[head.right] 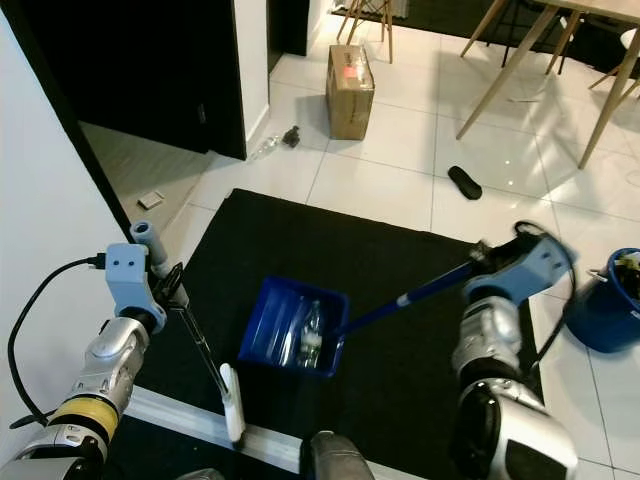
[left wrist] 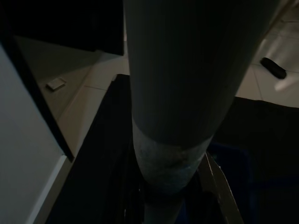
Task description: Sweep floor
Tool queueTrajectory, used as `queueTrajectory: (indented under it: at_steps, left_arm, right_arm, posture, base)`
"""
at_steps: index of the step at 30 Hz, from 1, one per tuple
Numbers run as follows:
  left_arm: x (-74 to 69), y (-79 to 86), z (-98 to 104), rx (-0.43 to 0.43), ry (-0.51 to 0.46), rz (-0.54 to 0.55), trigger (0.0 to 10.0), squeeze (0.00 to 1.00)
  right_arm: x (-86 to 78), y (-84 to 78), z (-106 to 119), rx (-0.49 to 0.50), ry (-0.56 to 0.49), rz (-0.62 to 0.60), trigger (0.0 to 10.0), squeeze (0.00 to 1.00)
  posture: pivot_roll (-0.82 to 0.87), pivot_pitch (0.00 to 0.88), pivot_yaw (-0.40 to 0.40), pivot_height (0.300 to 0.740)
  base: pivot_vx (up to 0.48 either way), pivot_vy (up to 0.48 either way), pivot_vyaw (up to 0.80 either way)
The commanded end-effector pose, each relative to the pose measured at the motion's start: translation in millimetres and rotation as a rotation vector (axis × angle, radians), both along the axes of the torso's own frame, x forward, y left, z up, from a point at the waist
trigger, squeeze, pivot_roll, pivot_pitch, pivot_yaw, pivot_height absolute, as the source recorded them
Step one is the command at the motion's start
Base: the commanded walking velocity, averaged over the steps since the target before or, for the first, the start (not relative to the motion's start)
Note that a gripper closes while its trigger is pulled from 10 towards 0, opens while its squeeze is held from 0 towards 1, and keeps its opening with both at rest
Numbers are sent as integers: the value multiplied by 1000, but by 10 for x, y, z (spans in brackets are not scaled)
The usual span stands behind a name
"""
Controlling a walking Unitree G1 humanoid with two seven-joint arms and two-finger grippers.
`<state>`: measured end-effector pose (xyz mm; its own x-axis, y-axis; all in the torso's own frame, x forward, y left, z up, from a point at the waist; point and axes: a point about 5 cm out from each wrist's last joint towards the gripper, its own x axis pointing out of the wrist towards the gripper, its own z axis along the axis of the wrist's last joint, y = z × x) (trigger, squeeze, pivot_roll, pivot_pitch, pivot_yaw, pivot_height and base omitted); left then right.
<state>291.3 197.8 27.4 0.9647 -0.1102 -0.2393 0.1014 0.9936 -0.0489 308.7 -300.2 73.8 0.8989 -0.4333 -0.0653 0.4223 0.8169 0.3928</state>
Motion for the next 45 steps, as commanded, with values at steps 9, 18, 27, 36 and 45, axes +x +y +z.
queueTrajectory:
  at_steps: [9, 18, 27, 36, 45]
  left_arm:
    - [-3, -50, 19, -19, -21, -18, 10000, 0]
    - [-15, -40, 14, -18, -18, -22, 10000, 0]
    - [-23, -38, 12, -18, -14, -26, 10000, 0]
    - [-43, -24, 3, -15, -9, -27, 10000, 0]
    - [-39, 91, -48, -2, 50, 73, 10000, 0]
  right_arm:
    - [-1, -261, 260, -35, -97, -85, 10000, 0]
    - [20, -319, 336, -43, -104, -89, 10000, 0]
    - [72, -318, 392, -58, -88, -62, 10000, 0]
    - [98, -286, 386, -35, -88, -50, 10000, 0]
    - [97, -144, 208, 3, -23, 8, 10000, 0]
  posture:
    - [85, 0, -37, 740]
    - [83, 0, -34, 740]
    - [86, 0, -33, 740]
    - [97, 0, -30, 740]
    - [101, 0, -29, 740]
  base:
    - [0, -480, 0]
    - [0, -480, 0]
    - [0, -480, 0]
    - [0, -480, 0]
    - [0, -327, 0]
